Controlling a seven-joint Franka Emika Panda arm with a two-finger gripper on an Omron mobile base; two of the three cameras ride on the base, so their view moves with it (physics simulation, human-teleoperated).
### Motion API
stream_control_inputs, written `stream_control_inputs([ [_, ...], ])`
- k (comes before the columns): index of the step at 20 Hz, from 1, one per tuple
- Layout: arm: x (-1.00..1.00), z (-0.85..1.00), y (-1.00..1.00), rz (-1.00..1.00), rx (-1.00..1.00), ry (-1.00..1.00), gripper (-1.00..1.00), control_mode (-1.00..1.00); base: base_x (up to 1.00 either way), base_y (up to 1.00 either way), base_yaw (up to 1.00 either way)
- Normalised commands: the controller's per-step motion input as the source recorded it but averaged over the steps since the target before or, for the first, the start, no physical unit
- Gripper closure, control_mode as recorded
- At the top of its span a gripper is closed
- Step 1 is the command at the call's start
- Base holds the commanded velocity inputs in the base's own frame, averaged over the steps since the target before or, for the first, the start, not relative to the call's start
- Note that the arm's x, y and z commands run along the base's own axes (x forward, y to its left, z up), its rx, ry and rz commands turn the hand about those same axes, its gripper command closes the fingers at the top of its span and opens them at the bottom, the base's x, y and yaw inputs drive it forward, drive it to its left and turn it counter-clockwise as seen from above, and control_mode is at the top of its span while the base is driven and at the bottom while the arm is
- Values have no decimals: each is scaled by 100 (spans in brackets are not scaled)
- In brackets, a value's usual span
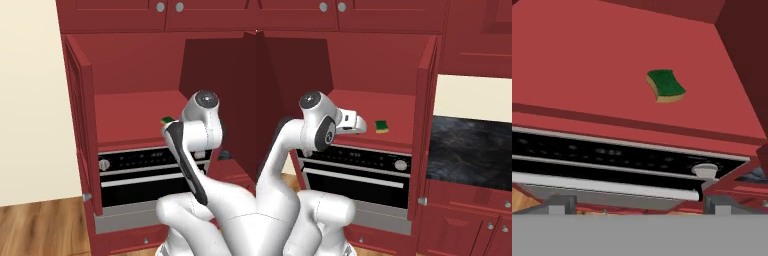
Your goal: Locate and retrieve the dish brush and sponge from the cabinet. Place them next to the sink.
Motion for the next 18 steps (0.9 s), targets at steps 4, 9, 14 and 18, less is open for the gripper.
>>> stream_control_inputs([
  [4,53,-31,-21,0,-5,-16,-100,-100,0,0,0],
  [9,59,7,-42,9,0,0,-100,-100,0,0,0],
  [14,38,34,-38,8,0,9,-100,-100,0,0,0],
  [18,39,4,-2,2,-2,10,-100,-100,0,0,0],
])
